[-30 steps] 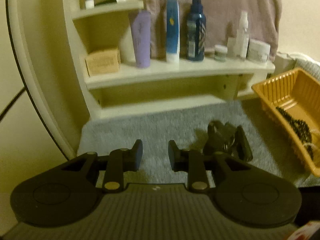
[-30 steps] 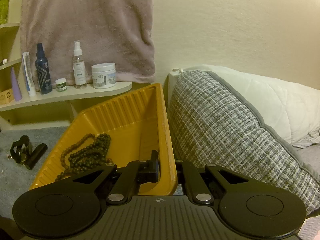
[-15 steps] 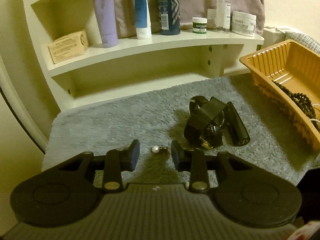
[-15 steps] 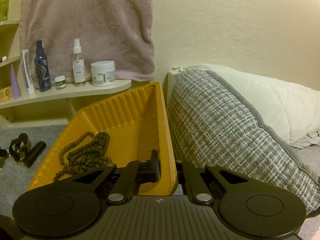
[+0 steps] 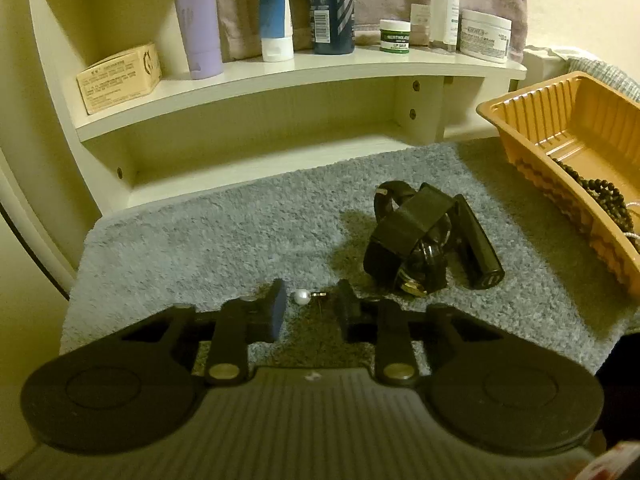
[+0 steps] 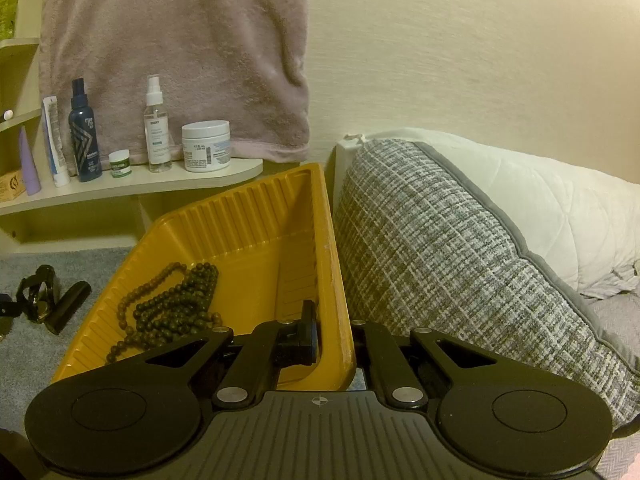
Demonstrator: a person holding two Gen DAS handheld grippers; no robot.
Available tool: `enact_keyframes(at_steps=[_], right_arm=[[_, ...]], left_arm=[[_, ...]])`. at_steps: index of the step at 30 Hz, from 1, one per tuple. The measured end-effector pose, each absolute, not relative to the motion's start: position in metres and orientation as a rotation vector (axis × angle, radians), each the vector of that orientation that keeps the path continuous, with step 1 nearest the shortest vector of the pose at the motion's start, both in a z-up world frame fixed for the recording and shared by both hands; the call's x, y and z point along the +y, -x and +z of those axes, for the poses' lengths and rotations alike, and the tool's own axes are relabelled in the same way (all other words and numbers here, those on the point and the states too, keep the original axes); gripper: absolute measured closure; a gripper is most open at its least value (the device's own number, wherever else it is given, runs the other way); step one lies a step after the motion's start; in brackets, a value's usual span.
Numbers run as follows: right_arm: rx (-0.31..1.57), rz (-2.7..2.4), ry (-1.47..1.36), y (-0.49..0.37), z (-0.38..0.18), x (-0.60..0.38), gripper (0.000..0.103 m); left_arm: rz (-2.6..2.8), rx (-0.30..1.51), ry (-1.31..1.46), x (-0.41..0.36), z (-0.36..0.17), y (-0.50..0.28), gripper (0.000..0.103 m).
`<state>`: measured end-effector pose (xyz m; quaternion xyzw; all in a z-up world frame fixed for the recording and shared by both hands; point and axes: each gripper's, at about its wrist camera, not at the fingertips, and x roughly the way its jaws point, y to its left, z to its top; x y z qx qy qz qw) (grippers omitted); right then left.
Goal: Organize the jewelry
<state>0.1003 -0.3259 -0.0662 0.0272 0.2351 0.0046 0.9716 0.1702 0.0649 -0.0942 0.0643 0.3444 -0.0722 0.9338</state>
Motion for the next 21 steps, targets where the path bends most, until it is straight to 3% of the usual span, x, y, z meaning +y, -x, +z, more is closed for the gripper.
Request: enact_keyframes(at_steps=[21], right_arm=[[0.474,0.011,-0.057,-0.1,-0.066,-0.326,0.099]], left_arm=[[-0.228,0.622,-0.137,0.046,-0.05,-0.15,0.087]])
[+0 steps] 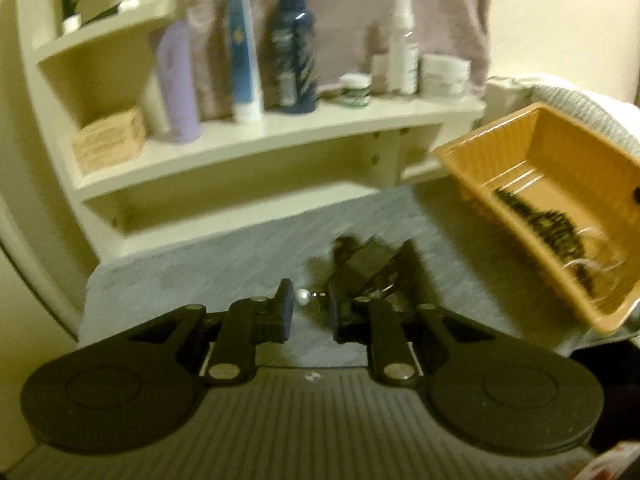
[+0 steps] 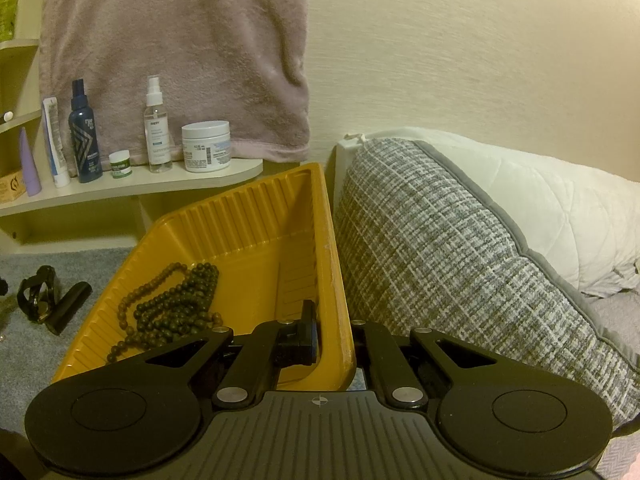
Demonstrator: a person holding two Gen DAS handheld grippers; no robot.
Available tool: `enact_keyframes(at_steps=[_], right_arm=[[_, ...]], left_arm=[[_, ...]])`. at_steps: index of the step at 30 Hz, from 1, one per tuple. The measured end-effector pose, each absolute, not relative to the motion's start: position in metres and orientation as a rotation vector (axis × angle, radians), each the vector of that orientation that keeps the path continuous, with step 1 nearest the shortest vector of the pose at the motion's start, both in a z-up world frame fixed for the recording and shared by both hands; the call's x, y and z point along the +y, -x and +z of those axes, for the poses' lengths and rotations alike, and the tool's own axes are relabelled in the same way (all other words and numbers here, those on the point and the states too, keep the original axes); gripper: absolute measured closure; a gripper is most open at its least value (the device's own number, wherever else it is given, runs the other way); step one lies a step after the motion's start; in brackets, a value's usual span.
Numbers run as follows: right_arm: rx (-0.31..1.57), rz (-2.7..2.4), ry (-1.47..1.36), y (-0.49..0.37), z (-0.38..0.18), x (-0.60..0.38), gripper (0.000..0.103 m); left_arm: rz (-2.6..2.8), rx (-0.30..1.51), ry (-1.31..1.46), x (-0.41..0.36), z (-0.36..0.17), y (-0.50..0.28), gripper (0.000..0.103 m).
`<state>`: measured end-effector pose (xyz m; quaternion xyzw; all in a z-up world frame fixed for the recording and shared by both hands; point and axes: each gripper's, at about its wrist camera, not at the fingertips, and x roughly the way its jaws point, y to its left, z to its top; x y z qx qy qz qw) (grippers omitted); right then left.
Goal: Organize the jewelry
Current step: 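Carry the pearl piece over the tray and open the left gripper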
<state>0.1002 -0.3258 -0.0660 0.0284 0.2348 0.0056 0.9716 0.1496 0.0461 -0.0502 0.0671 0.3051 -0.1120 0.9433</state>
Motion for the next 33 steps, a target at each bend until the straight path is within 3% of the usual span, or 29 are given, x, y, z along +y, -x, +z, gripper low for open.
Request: enact_keyframes(at_steps=[18,29,31,33], right_arm=[[0.469,0.015,-0.081,-0.099,-0.065,-0.327,0.099],[0.467,0.016,-0.09,-0.097,-0.065,-0.327,0.099],[0.468,0.017,-0.09,-0.097,-0.064,-0.327,0.099],[0.468,0.017,-0.089,-0.097,-0.065,-0.327,0.099]], left_arm=[[-0.63,0.578,-0.132,-0.088,-0.027,-0.136,0.087],[-0.67,0.589,-0.164,-0.117,-0.036,-0.127,0.086],[-0.66,0.594,-0.162,-0.117,-0.037,-0.128,0.076],[-0.645,0.587,-0.157,-0.112,-0.037,-0.128,0.076]])
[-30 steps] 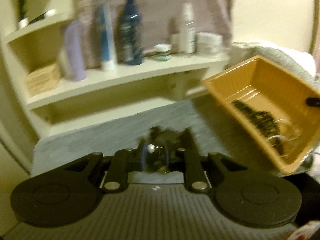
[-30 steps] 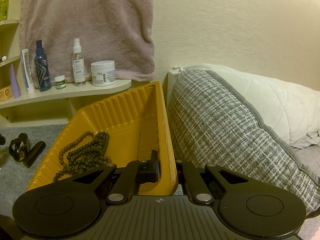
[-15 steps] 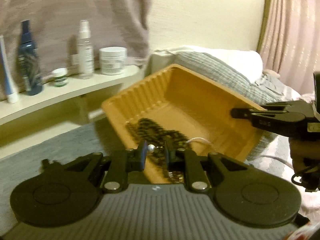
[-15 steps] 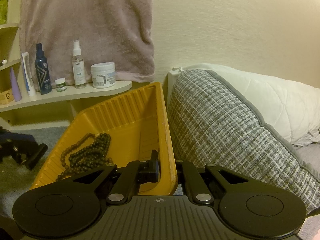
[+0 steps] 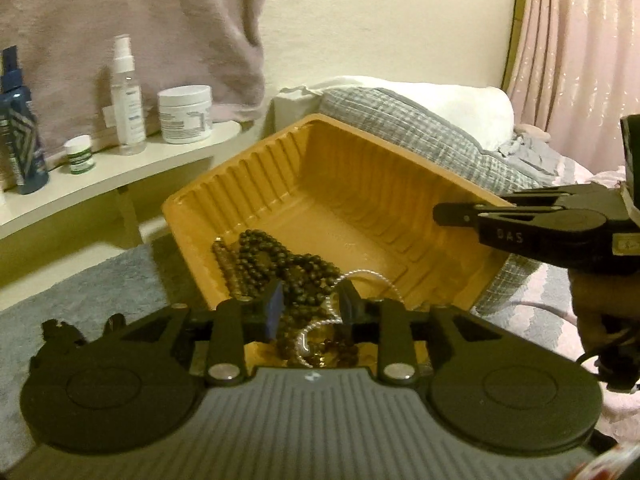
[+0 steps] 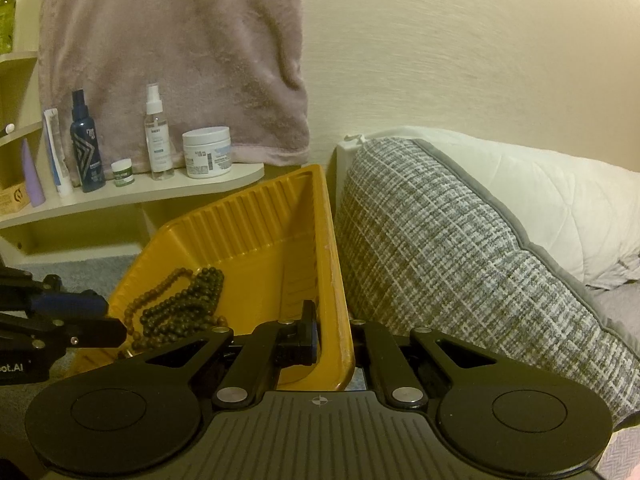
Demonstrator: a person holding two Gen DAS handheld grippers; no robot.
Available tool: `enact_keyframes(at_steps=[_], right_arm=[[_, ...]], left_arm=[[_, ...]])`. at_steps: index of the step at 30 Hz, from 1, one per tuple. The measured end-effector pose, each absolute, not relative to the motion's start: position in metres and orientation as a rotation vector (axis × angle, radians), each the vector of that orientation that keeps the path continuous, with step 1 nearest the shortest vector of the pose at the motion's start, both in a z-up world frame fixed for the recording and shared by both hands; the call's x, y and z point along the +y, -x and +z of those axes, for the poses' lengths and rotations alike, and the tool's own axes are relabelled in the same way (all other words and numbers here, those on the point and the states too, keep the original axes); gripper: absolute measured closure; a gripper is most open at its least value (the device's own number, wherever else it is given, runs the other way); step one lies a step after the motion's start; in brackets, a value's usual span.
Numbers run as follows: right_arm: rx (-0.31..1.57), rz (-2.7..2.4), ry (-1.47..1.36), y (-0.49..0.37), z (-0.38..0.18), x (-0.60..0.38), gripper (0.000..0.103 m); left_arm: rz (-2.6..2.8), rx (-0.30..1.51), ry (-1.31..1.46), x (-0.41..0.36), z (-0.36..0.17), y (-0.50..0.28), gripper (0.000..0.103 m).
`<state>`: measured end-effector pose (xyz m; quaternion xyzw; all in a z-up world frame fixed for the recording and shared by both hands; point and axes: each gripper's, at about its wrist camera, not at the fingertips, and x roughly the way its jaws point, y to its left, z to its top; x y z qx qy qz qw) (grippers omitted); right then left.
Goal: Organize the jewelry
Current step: 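Carry the pearl piece over the tray and open the left gripper, then move the left gripper back toward the black watch on the towel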
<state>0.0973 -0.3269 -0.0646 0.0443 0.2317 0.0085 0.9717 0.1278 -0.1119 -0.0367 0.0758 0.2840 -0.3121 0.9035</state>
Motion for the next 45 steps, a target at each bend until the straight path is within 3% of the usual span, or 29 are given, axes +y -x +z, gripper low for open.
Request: enact_keyframes(at_steps=[22,33,45], right_arm=[[0.469,0.01,-0.081,-0.096,-0.065,-0.325,0.099],[0.476,0.005,-0.073,-0.097,-0.066,-0.325,0.099],[0.479,0.005,-0.074,-0.098,-0.066,-0.326,0.099]], left_arm=[[-0.119,0.571,-0.023,0.068,-0.04,-0.117,0.076],[-0.143,0.624,-0.115,0.056,-0.078,-0.101,0.076],[-0.158,0.649,-0.184,0.04,-0.1,-0.112,0.084]])
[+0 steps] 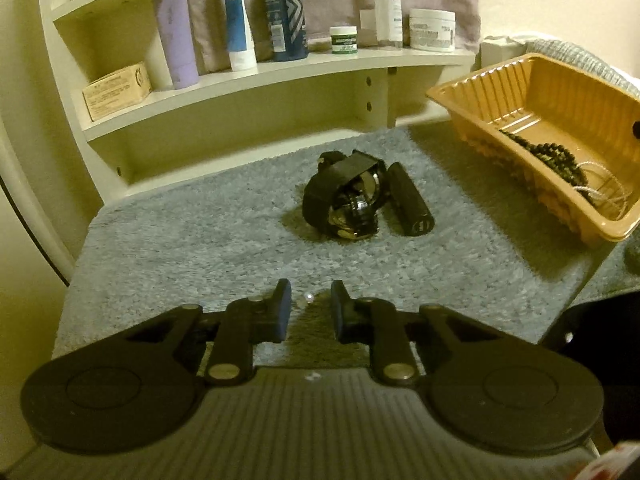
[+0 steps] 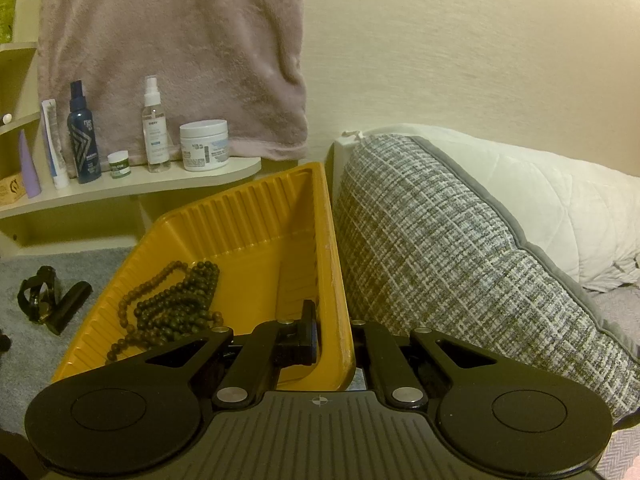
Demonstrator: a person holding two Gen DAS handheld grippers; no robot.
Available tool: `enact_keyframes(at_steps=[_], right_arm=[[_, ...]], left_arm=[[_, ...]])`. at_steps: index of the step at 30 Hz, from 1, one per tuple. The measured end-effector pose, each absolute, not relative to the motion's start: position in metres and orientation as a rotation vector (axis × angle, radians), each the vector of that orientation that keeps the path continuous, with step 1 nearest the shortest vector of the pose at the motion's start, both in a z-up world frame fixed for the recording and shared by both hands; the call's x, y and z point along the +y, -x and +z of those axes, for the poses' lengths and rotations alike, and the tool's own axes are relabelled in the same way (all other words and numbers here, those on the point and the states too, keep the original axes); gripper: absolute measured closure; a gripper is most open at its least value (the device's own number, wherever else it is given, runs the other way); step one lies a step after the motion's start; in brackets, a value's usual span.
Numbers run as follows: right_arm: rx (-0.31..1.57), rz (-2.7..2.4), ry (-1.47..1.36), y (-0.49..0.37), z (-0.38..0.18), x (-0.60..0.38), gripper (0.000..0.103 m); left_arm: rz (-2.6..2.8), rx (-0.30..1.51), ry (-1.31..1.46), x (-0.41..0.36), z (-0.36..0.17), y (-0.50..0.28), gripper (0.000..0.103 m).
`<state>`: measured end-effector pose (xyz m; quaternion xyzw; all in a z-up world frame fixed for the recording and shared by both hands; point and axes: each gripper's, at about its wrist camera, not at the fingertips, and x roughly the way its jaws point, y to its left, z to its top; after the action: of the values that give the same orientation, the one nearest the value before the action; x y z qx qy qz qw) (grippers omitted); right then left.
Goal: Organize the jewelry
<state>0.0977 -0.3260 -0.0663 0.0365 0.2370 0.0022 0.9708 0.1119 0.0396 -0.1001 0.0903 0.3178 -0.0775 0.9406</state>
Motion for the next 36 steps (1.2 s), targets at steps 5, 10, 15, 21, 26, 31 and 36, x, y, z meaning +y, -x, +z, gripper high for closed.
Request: enact_keyframes(at_steps=[5,10,15,21,26,31,36], right_arm=[[0.478,0.004,-0.074,-0.098,-0.066,-0.326,0.099],[0.478,0.006,-0.073,-0.098,-0.067,-0.327,0.099],[0.478,0.005,-0.072,-0.098,-0.067,-0.327,0.099],[0.478,0.006,-0.072,-0.098,-0.067,-0.327,0.099],[0.478,0.006,-0.073,-0.098,-0.067,-0.327,0.099],[0.476,0.008,-0.073,-0.099,-0.067,-0.327,0.099],[0.477,0.009,-0.078,-0.099,-0.067,-0.327,0.099]], left_arm=[[-0.161,0.651,-0.183,0.042,-0.101,-0.114,0.088],[-0.159,0.65,-0.186,0.041,-0.1,-0.113,0.095],[-0.142,0.636,-0.203,0.041,-0.096,-0.112,0.095],[-0.157,0.608,-0.206,0.036,-0.082,-0.112,0.095],[-0.214,0.589,-0.196,0.019,-0.069,-0.113,0.095],[-0.326,0.562,-0.158,-0.013,-0.054,-0.115,0.095],[-0.46,0.534,-0.139,-0.057,-0.041,-0.113,0.095]])
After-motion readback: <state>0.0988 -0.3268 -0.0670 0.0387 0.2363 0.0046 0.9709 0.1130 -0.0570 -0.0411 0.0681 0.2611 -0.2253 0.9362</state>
